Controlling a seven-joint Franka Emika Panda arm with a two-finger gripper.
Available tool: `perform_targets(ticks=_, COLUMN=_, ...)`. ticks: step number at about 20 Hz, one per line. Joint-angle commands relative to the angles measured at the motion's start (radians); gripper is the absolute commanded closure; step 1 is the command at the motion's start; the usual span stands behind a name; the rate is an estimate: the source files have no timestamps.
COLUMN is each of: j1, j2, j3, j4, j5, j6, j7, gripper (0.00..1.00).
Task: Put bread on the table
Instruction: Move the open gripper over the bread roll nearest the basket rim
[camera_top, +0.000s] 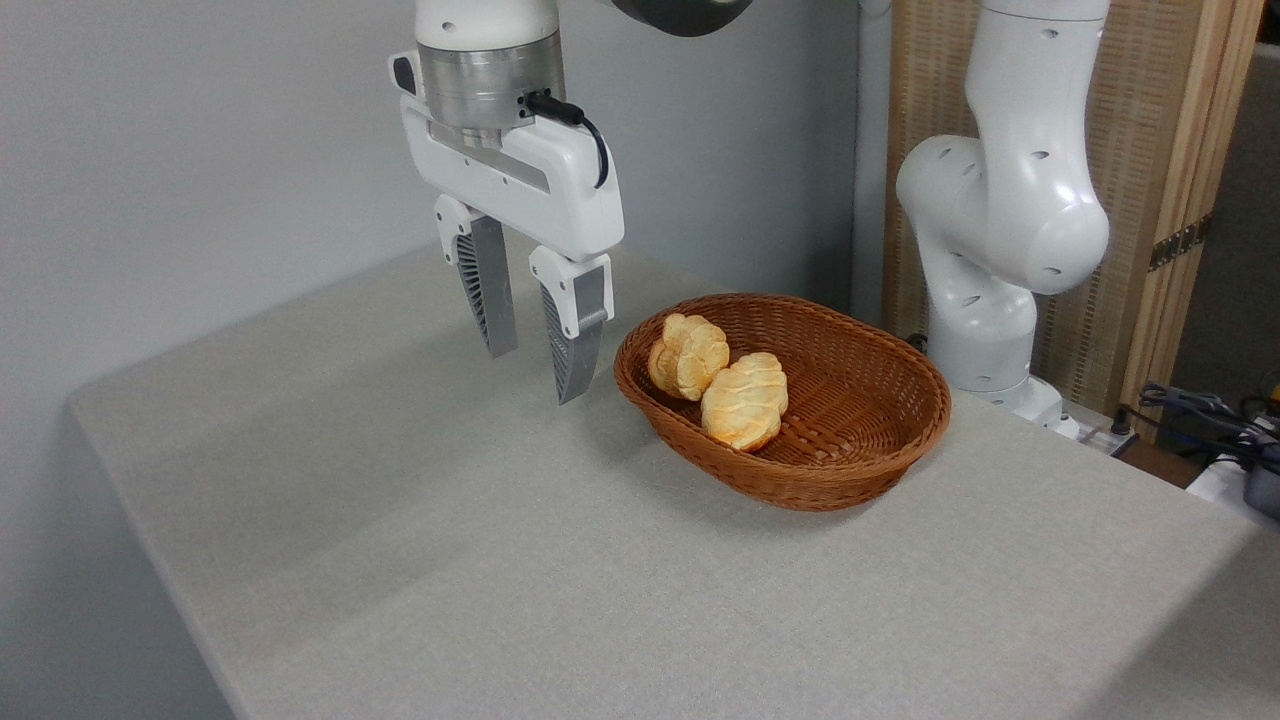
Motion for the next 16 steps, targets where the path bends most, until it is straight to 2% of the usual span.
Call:
perform_targets(ticks=1, j1=-0.008, j2=0.002, j3=-0.002, j4=0.015, j5=-0.014, j6=-0.048, j7=-0.008, gripper=0.00)
perform_targets(ticks=9, j1=-0.028, j2=-0.004, j3=-0.009, j4=-0.002, j5=-0.013, j6=-0.100, j7=0.001, gripper=0.00)
perform_targets(ticks=14, j1=-0.081, j2=-0.022, j3=-0.009, j4=-0.053, j5=-0.013, j6=-0.166, j7=0.001, gripper=0.00)
perform_targets(ticks=16, j1=-0.120, j2=-0.045, j3=-0.009, j4=-0.091, j5=-0.013, j6=-0.196, j7=0.000, gripper=0.00)
